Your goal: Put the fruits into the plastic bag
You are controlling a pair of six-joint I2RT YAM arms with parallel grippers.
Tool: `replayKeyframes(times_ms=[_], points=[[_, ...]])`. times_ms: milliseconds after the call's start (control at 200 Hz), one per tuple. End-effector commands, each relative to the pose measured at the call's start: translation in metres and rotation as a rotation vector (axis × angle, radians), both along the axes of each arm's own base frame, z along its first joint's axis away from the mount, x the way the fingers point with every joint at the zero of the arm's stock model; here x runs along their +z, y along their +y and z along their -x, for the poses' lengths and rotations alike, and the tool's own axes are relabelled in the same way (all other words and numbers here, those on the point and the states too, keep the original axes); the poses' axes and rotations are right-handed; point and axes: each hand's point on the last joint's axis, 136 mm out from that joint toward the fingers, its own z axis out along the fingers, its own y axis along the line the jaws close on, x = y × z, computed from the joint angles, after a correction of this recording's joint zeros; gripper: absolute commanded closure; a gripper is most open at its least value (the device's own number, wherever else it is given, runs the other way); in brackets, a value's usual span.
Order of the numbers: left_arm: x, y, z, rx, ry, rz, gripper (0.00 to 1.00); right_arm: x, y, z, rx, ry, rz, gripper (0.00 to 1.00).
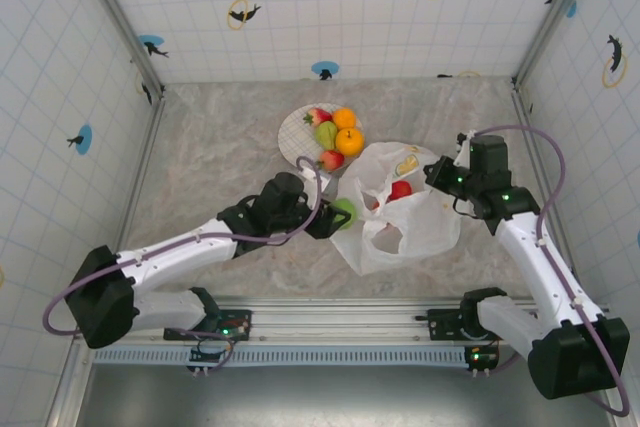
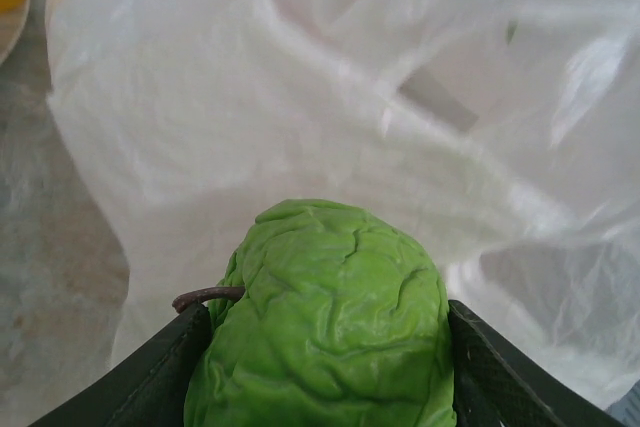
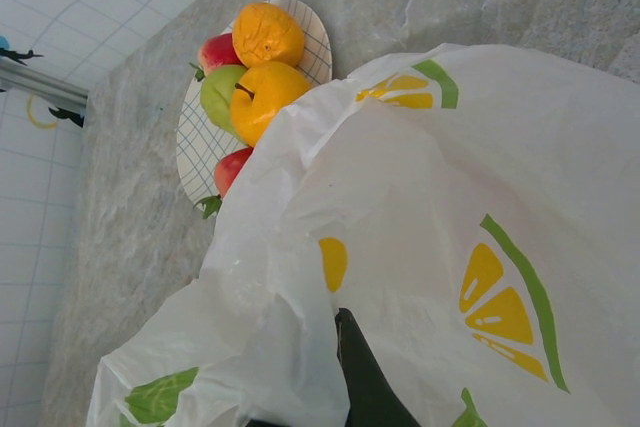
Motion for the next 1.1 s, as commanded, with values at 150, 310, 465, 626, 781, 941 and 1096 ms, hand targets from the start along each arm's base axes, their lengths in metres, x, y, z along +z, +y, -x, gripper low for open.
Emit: replayKeyframes(times_ms=[150, 310, 465, 626, 781, 941, 1096], points=[[-0.026, 0.009, 0.039, -0.108, 0.061, -0.021, 0.47, 0.017, 0.002, -0.009, -0.018, -0.058, -0.022, 1.00], [-0.028, -0.013, 0.034, -0.149, 0.043, -0.027, 0.47, 0.016, 0.005, -0.009, -0.023, -0.057, -0.049, 1.00], [-0.027, -0.034, 0.016, -0.120, 0.030, 0.009, 0.47, 0.015, 0.007, -0.006, -0.018, -0.051, -0.057, 1.00], [-0.027, -0.044, -0.018, 0.017, -0.009, 0.006, 0.47, 0.010, 0.007, -0.001, 0.004, -0.043, -0.032, 1.00], [-0.029, -0.052, -0.045, 0.147, -0.005, 0.037, 0.47, 0.005, 0.008, 0.005, 0.046, -0.025, 0.003, 1.00], [-0.043, -0.066, -0.066, 0.247, 0.035, 0.064, 0.45, 0.006, 0.019, 0.008, 0.083, -0.024, -0.059, 1.00], [-0.055, -0.093, -0.079, 0.255, 0.092, 0.098, 0.42, 0.004, 0.018, 0.007, 0.067, -0.027, -0.071, 1.00]])
